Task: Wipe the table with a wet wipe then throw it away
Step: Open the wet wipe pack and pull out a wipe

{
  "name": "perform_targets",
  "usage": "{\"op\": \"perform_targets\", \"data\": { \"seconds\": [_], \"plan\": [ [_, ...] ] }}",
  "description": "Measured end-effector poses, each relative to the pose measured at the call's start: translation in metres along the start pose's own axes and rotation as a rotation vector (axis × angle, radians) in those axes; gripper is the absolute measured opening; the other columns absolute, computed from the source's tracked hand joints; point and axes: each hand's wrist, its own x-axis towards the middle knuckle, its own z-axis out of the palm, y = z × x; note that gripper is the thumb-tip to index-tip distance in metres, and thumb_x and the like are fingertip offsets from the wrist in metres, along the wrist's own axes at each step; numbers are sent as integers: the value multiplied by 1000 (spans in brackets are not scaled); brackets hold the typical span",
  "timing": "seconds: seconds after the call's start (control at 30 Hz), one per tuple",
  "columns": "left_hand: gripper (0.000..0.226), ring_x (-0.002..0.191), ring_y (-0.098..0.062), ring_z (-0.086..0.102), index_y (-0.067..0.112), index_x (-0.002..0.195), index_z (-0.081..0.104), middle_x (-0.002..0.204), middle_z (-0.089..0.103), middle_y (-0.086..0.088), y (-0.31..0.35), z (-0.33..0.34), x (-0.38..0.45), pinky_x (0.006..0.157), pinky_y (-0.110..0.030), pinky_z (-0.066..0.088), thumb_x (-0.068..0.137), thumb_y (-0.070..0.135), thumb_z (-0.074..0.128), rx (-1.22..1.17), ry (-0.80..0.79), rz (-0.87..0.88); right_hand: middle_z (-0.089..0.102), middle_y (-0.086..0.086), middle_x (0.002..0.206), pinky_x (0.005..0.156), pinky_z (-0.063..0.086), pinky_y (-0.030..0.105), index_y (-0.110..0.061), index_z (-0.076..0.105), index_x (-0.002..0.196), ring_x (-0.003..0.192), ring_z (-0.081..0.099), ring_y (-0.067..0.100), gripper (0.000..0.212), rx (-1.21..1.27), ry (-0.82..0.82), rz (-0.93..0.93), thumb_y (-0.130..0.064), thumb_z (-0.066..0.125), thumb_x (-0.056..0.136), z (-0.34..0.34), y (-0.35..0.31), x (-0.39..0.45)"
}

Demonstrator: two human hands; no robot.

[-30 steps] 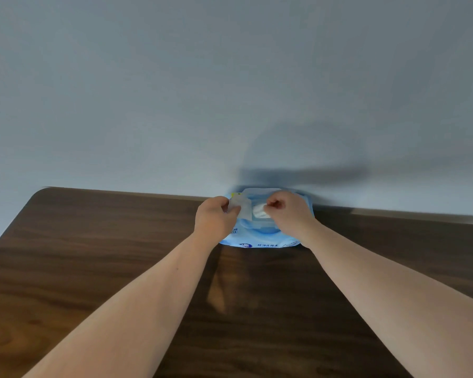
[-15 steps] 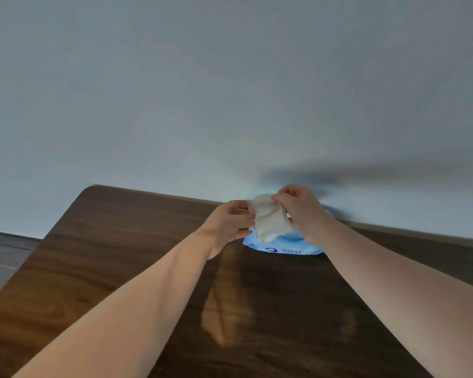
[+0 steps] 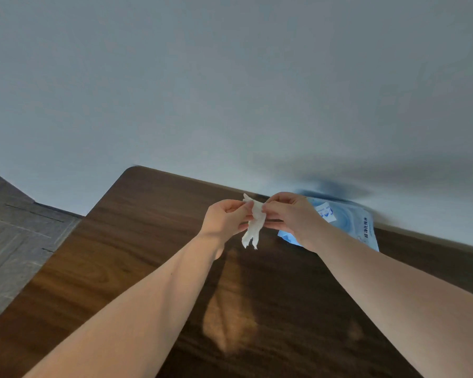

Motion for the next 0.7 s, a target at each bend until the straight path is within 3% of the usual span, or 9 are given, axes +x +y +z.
{"op": "perform_targets", "data": {
  "seconds": [0.13,0.23,0.33,0.4,0.53,0.63,0.7],
  "plan": [
    [15,92,-18,69,10,101,69,99,72,-7,-2,-14,0,87,-36,56,88,16,65,45,24,-30,68,18,90,83,58,34,-5,63,76,89,70,29,13,-78,23,2,-1,58,87,10,0,5],
    [10,91,-18,68,8,94,68,94,70,-7,-6,-27,0,86,-33,56,87,14,65,141,26,-28,61,16,76,74,57,36,-8,58,67,74,61,26,17,-150,221,-17,-5,57,83,15,4,12],
    [6,88,-20,63,10,84,64,86,65,-5,-12,-41,2,81,-29,55,85,16,62,490,55,11,48,11,67,56,41,30,-7,54,68,63,42,19,14,-317,414,-106,-11,57,81,15,7,19],
    [5,87,-17,60,19,86,64,89,64,0,-17,-50,5,80,-27,53,87,20,60,769,110,82,49,9,69,54,34,26,-7,53,70,64,42,17,14,-379,429,-167,-13,58,82,18,7,21],
    [23,100,-17,61,22,114,64,114,66,-1,-25,-67,9,87,-30,48,94,27,53,867,280,162,56,-1,68,60,40,20,-10,61,73,68,50,12,10,-516,270,-316,-12,60,83,43,10,19],
    [44,126,-22,49,21,136,46,141,50,-1,-39,-90,9,102,-37,41,95,34,50,847,317,94,66,1,85,69,46,18,-10,66,86,81,62,13,11,-805,34,-410,-20,61,88,69,26,16],
    [56,138,-23,33,18,145,32,153,33,-2,-58,-112,4,109,-40,33,96,42,44,985,244,-18,68,1,98,75,48,19,-14,66,96,86,62,12,18,-936,-144,-381,-30,60,90,87,42,14]
  ]
}}
